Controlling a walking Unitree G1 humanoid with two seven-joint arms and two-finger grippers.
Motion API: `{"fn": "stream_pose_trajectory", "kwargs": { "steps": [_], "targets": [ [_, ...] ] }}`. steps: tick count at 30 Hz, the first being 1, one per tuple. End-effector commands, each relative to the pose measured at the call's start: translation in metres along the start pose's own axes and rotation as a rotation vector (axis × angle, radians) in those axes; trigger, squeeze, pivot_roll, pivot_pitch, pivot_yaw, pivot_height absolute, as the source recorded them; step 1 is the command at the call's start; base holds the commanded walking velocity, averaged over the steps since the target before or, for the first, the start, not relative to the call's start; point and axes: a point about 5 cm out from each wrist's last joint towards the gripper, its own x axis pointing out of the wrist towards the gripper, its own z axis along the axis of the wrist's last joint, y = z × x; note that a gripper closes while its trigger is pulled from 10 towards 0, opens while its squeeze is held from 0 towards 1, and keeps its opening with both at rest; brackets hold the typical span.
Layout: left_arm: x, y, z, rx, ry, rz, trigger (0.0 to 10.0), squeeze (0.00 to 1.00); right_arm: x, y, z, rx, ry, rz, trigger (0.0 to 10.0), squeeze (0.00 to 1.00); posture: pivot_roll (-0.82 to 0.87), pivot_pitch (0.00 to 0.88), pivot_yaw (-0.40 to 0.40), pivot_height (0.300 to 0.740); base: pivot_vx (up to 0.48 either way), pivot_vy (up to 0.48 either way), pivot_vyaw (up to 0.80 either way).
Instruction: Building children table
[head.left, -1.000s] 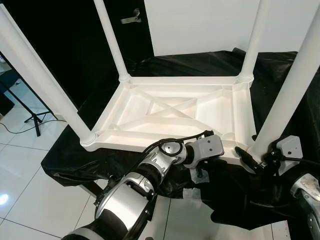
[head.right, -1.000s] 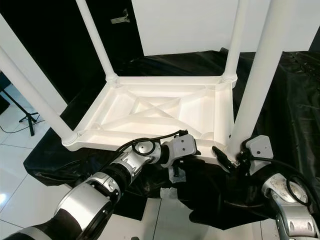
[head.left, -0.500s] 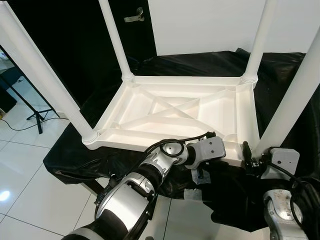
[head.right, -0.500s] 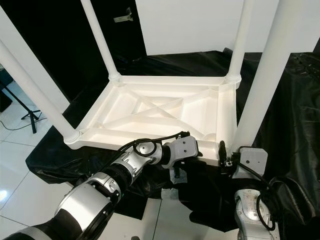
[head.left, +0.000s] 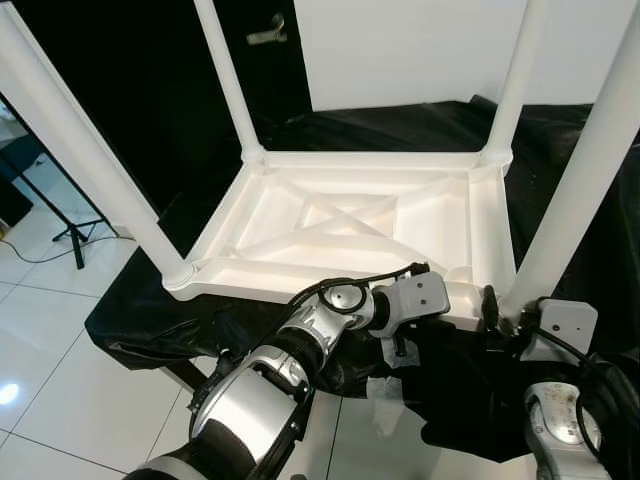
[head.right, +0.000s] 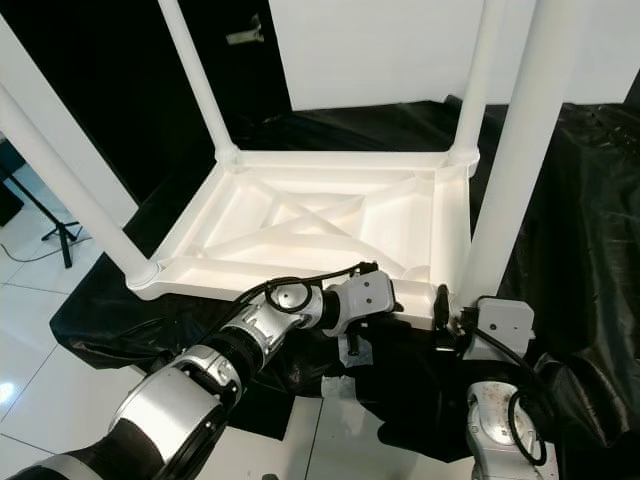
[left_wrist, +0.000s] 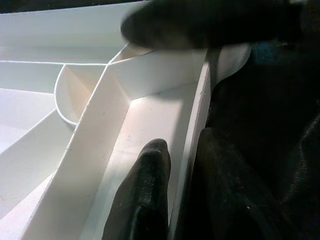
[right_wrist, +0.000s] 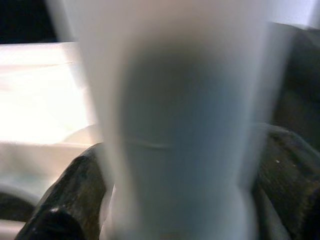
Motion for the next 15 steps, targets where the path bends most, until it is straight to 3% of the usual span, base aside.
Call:
{"fn": "stream_pose_trajectory", "kwargs": {
  "steps": [1, 8, 15],
  "targets": [
    [0.005, -0.014, -0.020, -0.094, 0.062, 0.067, 10.0, 0.00, 0.001, 0.005, -0.004, 0.013, 0.002, 0.118, 10.0, 0.00, -0.02, 0.000, 0.096, 0.740, 0.000, 0.000, 0.00],
    [0.006, -0.013, -0.020, -0.095, 0.059, 0.069, 10.0, 0.00, 0.006, -0.012, -0.002, -0.068, -0.020, 0.247, 10.0, 0.00, -0.01, 0.000, 0.092, 0.740, 0.000, 0.000, 0.00],
    [0.003, -0.014, -0.023, -0.093, 0.068, 0.063, 10.0, 0.00, 0.013, -0.022, -0.001, -0.082, 0.009, 0.337, 10.0, 0.00, 0.00, 0.000, 0.110, 0.740, 0.000, 0.000, 0.00]
  ]
}}
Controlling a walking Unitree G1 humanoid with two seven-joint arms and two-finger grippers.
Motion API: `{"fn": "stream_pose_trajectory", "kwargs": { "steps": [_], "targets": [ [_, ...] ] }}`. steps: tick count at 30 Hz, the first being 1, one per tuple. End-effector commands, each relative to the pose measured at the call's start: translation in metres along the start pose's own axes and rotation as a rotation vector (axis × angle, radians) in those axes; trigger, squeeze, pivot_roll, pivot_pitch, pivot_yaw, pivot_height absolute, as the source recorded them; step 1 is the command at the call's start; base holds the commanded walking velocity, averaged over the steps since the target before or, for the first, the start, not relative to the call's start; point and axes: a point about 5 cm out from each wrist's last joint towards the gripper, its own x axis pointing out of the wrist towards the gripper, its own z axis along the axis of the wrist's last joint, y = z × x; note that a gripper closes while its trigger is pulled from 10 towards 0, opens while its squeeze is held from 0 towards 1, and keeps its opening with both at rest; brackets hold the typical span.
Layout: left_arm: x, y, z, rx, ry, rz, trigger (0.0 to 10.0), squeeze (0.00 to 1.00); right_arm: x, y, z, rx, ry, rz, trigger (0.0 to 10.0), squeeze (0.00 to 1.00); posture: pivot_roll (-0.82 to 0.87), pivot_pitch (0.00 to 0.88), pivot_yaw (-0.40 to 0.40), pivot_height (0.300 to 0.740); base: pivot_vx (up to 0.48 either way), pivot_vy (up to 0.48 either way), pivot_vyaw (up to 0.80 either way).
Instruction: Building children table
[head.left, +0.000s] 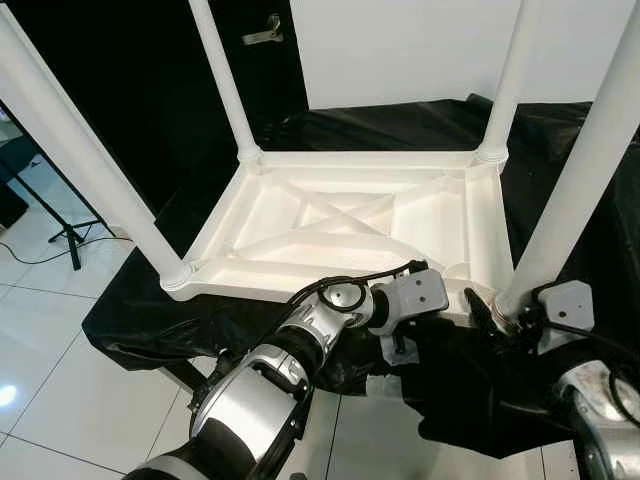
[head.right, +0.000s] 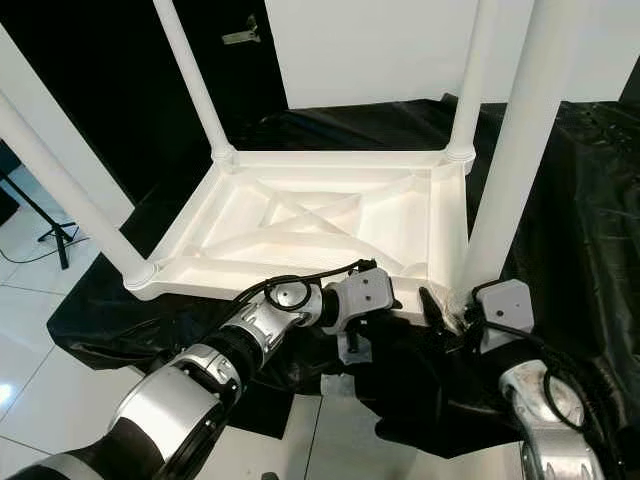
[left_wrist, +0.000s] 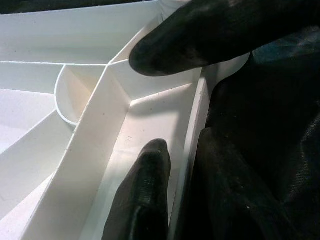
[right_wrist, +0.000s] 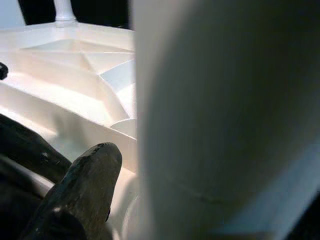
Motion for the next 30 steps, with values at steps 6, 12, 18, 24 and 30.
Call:
{"fn": "stream_pose_trajectory", "kwargs": {
  "steps": [6, 12, 18, 24, 30],
  "targets": [
    [0.001, -0.014, -0.025, -0.084, 0.073, 0.051, 10.0, 0.00, -0.001, -0.002, -0.011, 0.042, 0.052, 0.077, 0.0, 0.00, 0.03, 0.000, 0.107, 0.740, 0.000, 0.000, 0.00],
    [0.002, -0.016, -0.026, -0.091, 0.072, 0.056, 10.0, 0.00, -0.003, -0.002, -0.014, 0.104, 0.055, 0.039, 0.0, 0.00, 0.03, 0.000, 0.091, 0.740, 0.000, 0.000, 0.00],
    [0.003, -0.016, -0.026, -0.096, 0.070, 0.059, 10.0, 0.00, -0.005, 0.002, -0.019, 0.142, 0.071, -0.062, 0.0, 0.00, 0.03, 0.000, 0.085, 0.740, 0.000, 0.000, 0.00],
    [0.004, -0.017, -0.025, -0.101, 0.067, 0.064, 10.0, 0.00, -0.013, 0.012, -0.025, 0.191, 0.110, -0.340, 0.0, 0.00, 0.02, 0.000, 0.087, 0.740, 0.000, 0.000, 0.00],
    [0.004, -0.016, -0.024, -0.096, 0.068, 0.062, 10.0, 0.00, -0.019, 0.025, -0.023, 0.182, 0.118, -0.443, 0.0, 0.00, 0.01, 0.000, 0.095, 0.740, 0.000, 0.000, 0.00]
  ]
}}
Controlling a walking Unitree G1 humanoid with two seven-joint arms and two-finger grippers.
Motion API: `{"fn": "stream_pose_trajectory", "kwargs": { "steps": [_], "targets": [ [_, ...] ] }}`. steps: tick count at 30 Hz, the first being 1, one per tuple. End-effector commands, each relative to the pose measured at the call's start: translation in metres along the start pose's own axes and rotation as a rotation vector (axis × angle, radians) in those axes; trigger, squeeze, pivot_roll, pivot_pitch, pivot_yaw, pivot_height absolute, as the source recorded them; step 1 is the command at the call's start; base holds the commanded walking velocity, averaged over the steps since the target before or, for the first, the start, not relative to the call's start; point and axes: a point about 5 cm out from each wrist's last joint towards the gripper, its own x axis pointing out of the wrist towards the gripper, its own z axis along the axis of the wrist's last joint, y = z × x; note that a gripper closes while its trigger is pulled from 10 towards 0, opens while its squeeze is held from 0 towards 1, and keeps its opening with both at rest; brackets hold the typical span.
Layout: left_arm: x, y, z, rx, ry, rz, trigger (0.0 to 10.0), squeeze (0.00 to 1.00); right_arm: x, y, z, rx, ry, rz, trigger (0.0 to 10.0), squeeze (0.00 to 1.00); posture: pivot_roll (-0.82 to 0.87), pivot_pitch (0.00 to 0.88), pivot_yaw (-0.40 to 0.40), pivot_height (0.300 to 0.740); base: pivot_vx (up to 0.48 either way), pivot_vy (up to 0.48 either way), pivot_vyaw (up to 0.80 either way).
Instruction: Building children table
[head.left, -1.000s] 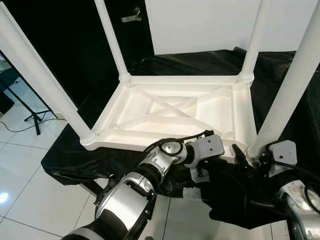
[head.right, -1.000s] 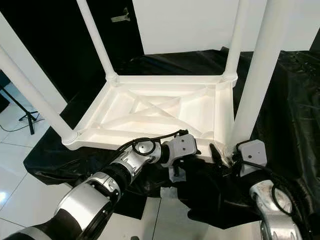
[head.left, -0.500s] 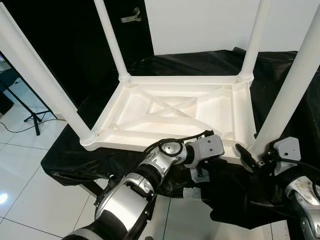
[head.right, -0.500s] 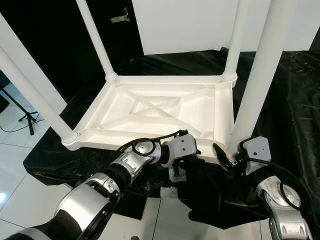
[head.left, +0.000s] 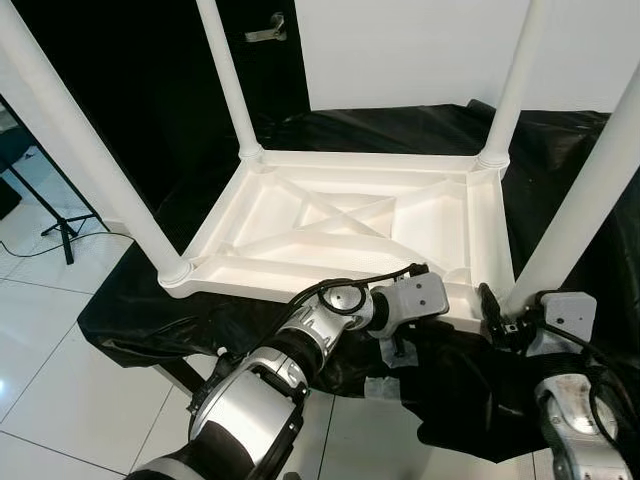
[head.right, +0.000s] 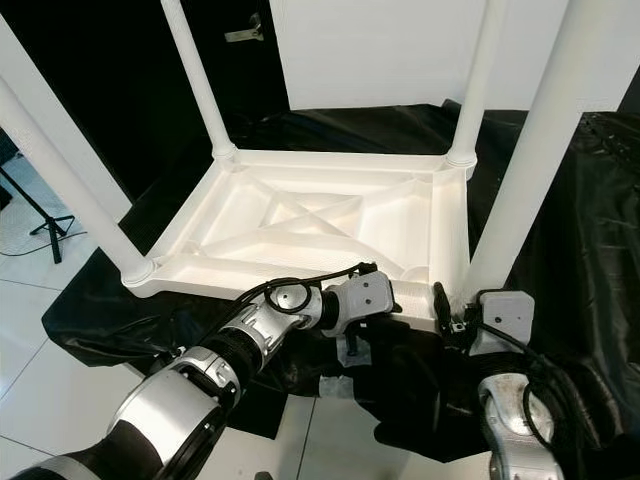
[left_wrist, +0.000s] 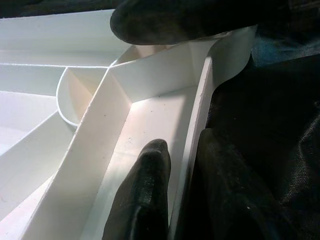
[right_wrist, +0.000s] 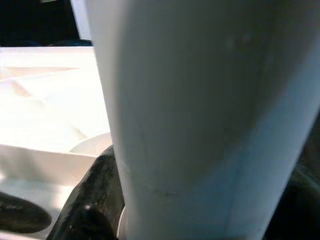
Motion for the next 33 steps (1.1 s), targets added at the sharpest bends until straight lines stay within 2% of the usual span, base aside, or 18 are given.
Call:
{"fn": "stream_pose_trajectory", "kwargs": {
  "steps": [1, 5, 9, 11, 13, 14, 15, 16, 17, 18, 19, 20, 21, 26, 33],
  "targets": [
    [0.003, -0.013, -0.024, -0.100, 0.065, 0.068, 10.0, 0.00, -0.006, -0.007, -0.016, 0.010, 0.084, -0.110, 0.0, 0.00, 0.02, 0.000, 0.098, 0.740, 0.000, 0.000, 0.00],
    [0.002, -0.013, -0.024, -0.096, 0.067, 0.066, 10.0, 0.00, -0.001, -0.008, -0.015, -0.014, 0.076, -0.194, 0.0, 0.00, 0.01, 0.000, 0.104, 0.740, 0.000, 0.000, 0.00],
    [0.002, -0.012, -0.024, -0.094, 0.068, 0.065, 10.0, 0.00, 0.001, 0.002, -0.016, -0.030, 0.084, -0.182, 0.0, 0.00, 0.01, 0.000, 0.105, 0.740, 0.000, 0.000, 0.00],
    [0.001, -0.012, -0.024, -0.091, 0.070, 0.065, 10.0, 0.00, 0.003, 0.014, -0.015, -0.055, 0.075, -0.097, 10.0, 0.00, 0.01, 0.000, 0.109, 0.740, 0.000, 0.000, 0.00],
    [0.001, -0.012, -0.024, -0.091, 0.070, 0.065, 10.0, 0.00, 0.003, 0.014, -0.015, -0.055, 0.075, -0.097, 10.0, 0.00, 0.01, 0.000, 0.109, 0.740, 0.000, 0.000, 0.00],
    [0.001, -0.012, -0.024, -0.090, 0.070, 0.065, 10.0, 0.00, 0.004, 0.016, -0.014, -0.064, 0.065, -0.069, 10.0, 1.00, 0.01, 0.000, 0.109, 0.740, 0.000, 0.000, 0.00],
    [0.001, -0.011, -0.023, -0.088, 0.071, 0.065, 10.0, 0.00, 0.008, 0.016, -0.008, -0.046, 0.035, 0.003, 10.0, 1.00, 0.00, 0.000, 0.109, 0.740, 0.000, 0.000, 0.00],
    [0.001, -0.011, -0.023, -0.088, 0.071, 0.065, 10.0, 0.00, 0.008, 0.016, -0.008, -0.046, 0.035, 0.003, 10.0, 1.00, 0.00, 0.000, 0.109, 0.740, 0.000, 0.000, 0.00],
    [0.002, -0.011, -0.023, -0.086, 0.071, 0.065, 10.0, 0.00, 0.013, 0.014, -0.001, -0.046, -0.001, 0.092, 10.0, 1.00, 0.00, 0.000, 0.109, 0.740, 0.000, 0.000, 0.00],
    [0.002, -0.011, -0.023, -0.086, 0.071, 0.065, 10.0, 0.00, 0.013, 0.014, -0.001, -0.046, -0.001, 0.092, 10.0, 1.00, 0.00, 0.000, 0.109, 0.740, 0.000, 0.000, 0.00],
    [0.002, -0.012, -0.022, -0.083, 0.072, 0.063, 10.0, 0.00, 0.018, 0.009, 0.003, -0.043, -0.019, 0.176, 10.0, 0.00, -0.01, 0.000, 0.113, 0.740, 0.000, 0.000, 0.00],
    [0.004, -0.013, -0.022, -0.079, 0.071, 0.056, 10.0, 0.00, 0.022, 0.003, 0.005, -0.045, -0.025, 0.268, 10.0, 0.00, -0.01, 0.000, 0.112, 0.740, 0.000, 0.000, 0.00],
    [0.004, -0.013, -0.022, -0.079, 0.071, 0.056, 10.0, 0.00, 0.022, 0.003, 0.005, -0.045, -0.025, 0.268, 10.0, 0.00, -0.01, 0.000, 0.112, 0.740, 0.000, 0.000, 0.00],
    [0.006, -0.014, -0.020, -0.077, 0.067, 0.055, 10.0, 0.00, 0.021, -0.003, 0.001, -0.046, 0.049, 0.480, 10.0, 0.00, -0.01, 0.000, 0.103, 0.740, 0.000, 0.000, 0.00],
    [0.004, -0.013, -0.022, -0.082, 0.071, 0.062, 10.0, 0.00, 0.018, -0.009, -0.004, -0.055, 0.109, 0.547, 10.0, 0.00, 0.00, 0.000, 0.099, 0.740, 0.000, 0.000, 0.00]
  ]
}}
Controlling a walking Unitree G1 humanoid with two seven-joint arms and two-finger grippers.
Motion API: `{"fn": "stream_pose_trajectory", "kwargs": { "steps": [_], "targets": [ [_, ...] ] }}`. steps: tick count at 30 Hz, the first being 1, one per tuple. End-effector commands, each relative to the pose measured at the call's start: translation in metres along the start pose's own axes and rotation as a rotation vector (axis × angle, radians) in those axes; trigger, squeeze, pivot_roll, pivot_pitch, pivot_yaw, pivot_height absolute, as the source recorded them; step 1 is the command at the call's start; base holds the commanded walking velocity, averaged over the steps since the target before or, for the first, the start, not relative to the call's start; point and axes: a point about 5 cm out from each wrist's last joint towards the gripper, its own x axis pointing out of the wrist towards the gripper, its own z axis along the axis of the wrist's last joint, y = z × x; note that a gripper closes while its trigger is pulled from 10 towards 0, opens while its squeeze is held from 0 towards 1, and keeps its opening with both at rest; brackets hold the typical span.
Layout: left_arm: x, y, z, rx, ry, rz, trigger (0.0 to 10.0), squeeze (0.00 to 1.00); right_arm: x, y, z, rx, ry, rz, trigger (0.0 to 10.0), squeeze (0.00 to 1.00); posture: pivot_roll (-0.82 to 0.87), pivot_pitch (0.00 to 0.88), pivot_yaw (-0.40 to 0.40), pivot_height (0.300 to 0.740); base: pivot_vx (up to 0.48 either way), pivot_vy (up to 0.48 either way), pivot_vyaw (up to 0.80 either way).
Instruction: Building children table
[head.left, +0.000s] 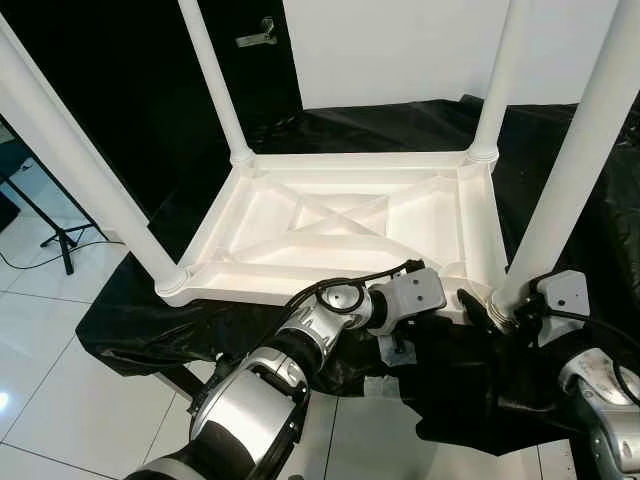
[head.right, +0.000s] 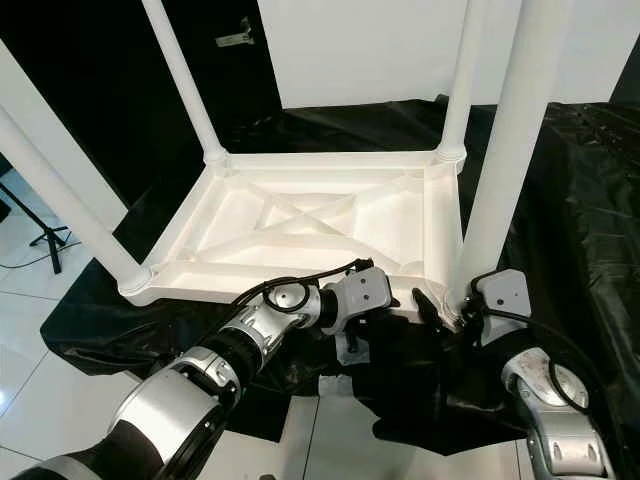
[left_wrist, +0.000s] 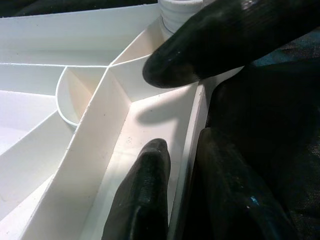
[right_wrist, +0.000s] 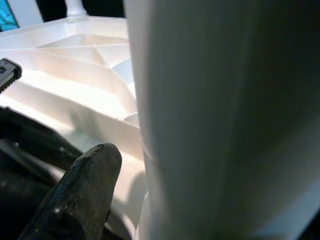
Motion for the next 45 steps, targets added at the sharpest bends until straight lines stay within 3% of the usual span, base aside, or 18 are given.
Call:
{"fn": "stream_pose_trajectory", "kwargs": {
  "steps": [1, 3, 4, 5, 6, 8, 15, 21, 22, 24, 26, 28, 33, 40, 41, 42, 43, 45],
  "targets": [
    [0.004, -0.013, -0.021, -0.072, 0.070, 0.058, 10.0, 0.00, -0.001, 0.003, -0.011, 0.023, 0.056, 0.058, 10.0, 0.00, 0.00, 0.000, 0.099, 0.740, 0.000, 0.000, 0.00],
    [0.004, -0.013, -0.021, -0.073, 0.071, 0.059, 10.0, 0.00, -0.002, 0.000, -0.010, 0.021, 0.063, 0.068, 10.0, 0.00, 0.00, 0.000, 0.099, 0.740, 0.000, 0.000, 0.00],
    [0.004, -0.013, -0.021, -0.073, 0.070, 0.060, 10.0, 0.00, -0.003, -0.003, -0.010, 0.012, 0.070, 0.081, 4.7, 0.00, 0.00, 0.000, 0.100, 0.740, 0.000, 0.000, 0.00],
    [0.004, -0.013, -0.021, -0.073, 0.070, 0.060, 10.0, 0.00, -0.003, -0.003, -0.010, 0.012, 0.070, 0.081, 4.7, 0.00, 0.00, 0.000, 0.100, 0.740, 0.000, 0.000, 0.00],
    [0.005, -0.013, -0.020, -0.073, 0.069, 0.060, 10.0, 0.00, -0.004, -0.006, -0.010, 0.003, 0.074, 0.085, 0.2, 0.00, 0.00, 0.000, 0.100, 0.740, 0.000, 0.000, 0.00],
    [0.005, -0.012, -0.019, -0.072, 0.067, 0.061, 10.0, 0.00, -0.005, -0.009, -0.010, -0.005, 0.078, 0.087, 0.0, 0.00, -0.01, 0.000, 0.100, 0.740, 0.000, 0.000, 0.00],
    [0.006, -0.011, -0.018, -0.068, 0.065, 0.063, 10.0, 0.00, -0.007, -0.011, -0.012, 0.004, 0.092, 0.084, 0.0, 0.00, -0.01, 0.000, 0.101, 0.740, 0.000, 0.000, 0.00],
    [0.005, -0.011, -0.018, -0.068, 0.065, 0.064, 10.0, 0.00, -0.006, 0.010, -0.022, 0.097, 0.102, -0.098, 0.0, 0.00, -0.01, 0.000, 0.101, 0.740, 0.000, 0.000, 0.00],
    [0.005, -0.011, -0.018, -0.068, 0.065, 0.063, 10.0, 0.00, -0.005, 0.017, -0.024, 0.118, 0.103, -0.192, 0.0, 0.00, -0.01, 0.000, 0.100, 0.740, 0.000, 0.000, 0.00],
    [0.005, -0.011, -0.018, -0.068, 0.065, 0.063, 10.0, 0.00, -0.005, 0.017, -0.024, 0.118, 0.103, -0.192, 0.0, 0.00, -0.01, 0.000, 0.100, 0.740, 0.000, 0.000, 0.00],
    [0.005, -0.011, -0.018, -0.069, 0.065, 0.063, 10.0, 0.00, -0.010, 0.029, -0.027, 0.140, 0.099, -0.386, 0.0, 0.00, 0.00, 0.000, 0.097, 0.740, 0.000, 0.000, 0.00],
    [0.005, -0.011, -0.018, -0.069, 0.065, 0.063, 10.0, 0.00, -0.010, 0.029, -0.027, 0.140, 0.099, -0.386, 0.0, 0.00, 0.00, 0.000, 0.097, 0.740, 0.000, 0.000, 0.00],
    [0.005, -0.012, -0.020, -0.071, 0.067, 0.063, 10.0, 0.00, -0.021, 0.026, -0.025, 0.148, 0.065, -0.648, 0.0, 0.00, 0.00, 0.000, 0.096, 0.740, 0.000, 0.000, 0.00],
    [0.005, -0.012, -0.020, -0.071, 0.068, 0.062, 10.0, 0.00, -0.017, 0.029, -0.023, 0.156, 0.071, -0.695, 0.0, 0.00, 0.00, 0.000, 0.099, 0.740, 0.000, 0.000, 0.00],
    [0.004, -0.012, -0.020, -0.070, 0.069, 0.063, 10.0, 0.00, -0.016, 0.030, -0.023, 0.132, 0.074, -0.679, 8.8, 0.00, 0.00, 0.000, 0.100, 0.740, 0.000, 0.000, 0.00],
    [0.004, -0.012, -0.020, -0.070, 0.069, 0.063, 10.0, 0.00, -0.016, 0.030, -0.023, 0.132, 0.074, -0.679, 8.8, 0.00, 0.00, 0.000, 0.100, 0.740, 0.000, 0.000, 0.00],
    [0.004, -0.012, -0.020, -0.069, 0.069, 0.063, 10.0, 0.00, -0.014, 0.031, -0.022, 0.116, 0.073, -0.665, 10.0, 0.97, 0.00, 0.000, 0.100, 0.740, 0.000, 0.000, 0.00],
    [0.004, -0.011, -0.019, -0.068, 0.069, 0.063, 10.0, 0.00, -0.010, 0.031, -0.020, 0.108, 0.060, -0.610, 10.0, 1.00, 0.00, 0.000, 0.099, 0.740, 0.000, 0.000, 0.00]
  ]
}}
